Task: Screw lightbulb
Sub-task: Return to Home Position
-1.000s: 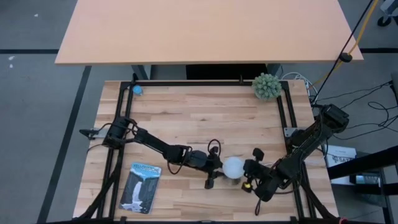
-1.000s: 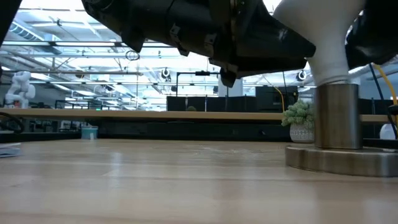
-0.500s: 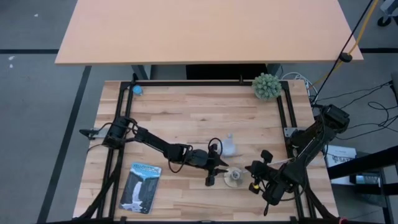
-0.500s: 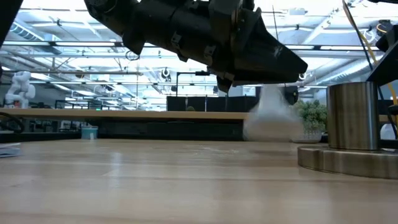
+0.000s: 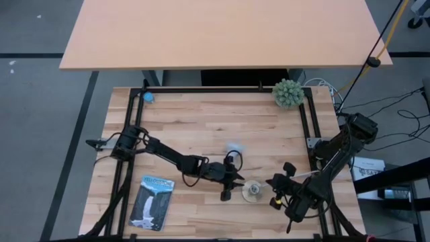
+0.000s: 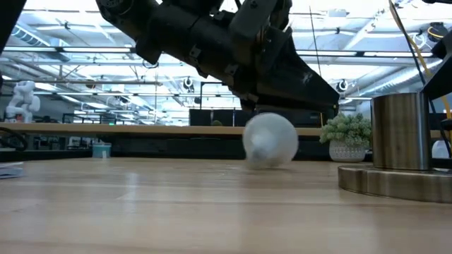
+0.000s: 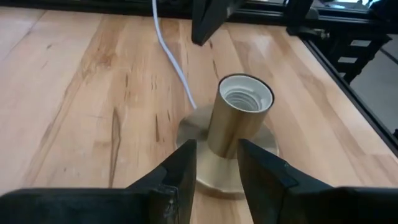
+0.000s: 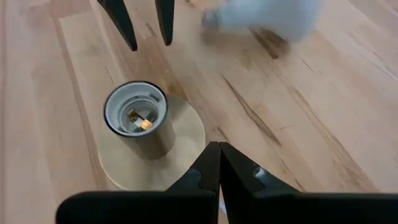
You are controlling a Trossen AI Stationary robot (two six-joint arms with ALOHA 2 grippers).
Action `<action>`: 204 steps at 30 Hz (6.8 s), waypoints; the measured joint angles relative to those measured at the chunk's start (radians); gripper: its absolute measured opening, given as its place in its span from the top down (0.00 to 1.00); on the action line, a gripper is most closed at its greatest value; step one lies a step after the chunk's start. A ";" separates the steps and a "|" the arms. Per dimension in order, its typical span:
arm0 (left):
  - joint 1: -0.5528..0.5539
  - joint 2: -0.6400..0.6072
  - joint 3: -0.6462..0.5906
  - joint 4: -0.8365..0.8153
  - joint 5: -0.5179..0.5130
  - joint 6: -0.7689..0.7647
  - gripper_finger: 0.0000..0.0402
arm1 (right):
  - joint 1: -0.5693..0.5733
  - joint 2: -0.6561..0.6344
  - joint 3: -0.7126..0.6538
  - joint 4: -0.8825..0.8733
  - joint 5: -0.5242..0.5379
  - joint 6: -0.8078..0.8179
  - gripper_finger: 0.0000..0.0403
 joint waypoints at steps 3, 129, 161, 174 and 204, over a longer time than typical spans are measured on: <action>0.002 -0.002 0.000 0.001 -0.003 -0.014 0.70 | 0.017 0.000 0.000 -0.023 0.004 0.034 1.00; 0.233 -1.409 -1.167 0.166 -0.029 0.107 0.70 | -0.894 -1.253 -0.770 0.784 -0.767 -1.089 1.00; 0.235 -1.682 -1.167 -0.060 -0.109 0.091 0.70 | -0.871 -1.527 -0.880 0.776 -0.844 -1.080 1.00; 0.235 -1.682 -1.167 -0.064 -0.109 0.088 0.70 | -0.871 -1.521 -0.879 0.759 -0.840 -1.080 1.00; 0.235 -1.682 -1.167 -0.063 -0.109 0.088 0.70 | -0.871 -1.521 -0.879 0.757 -0.841 -1.081 1.00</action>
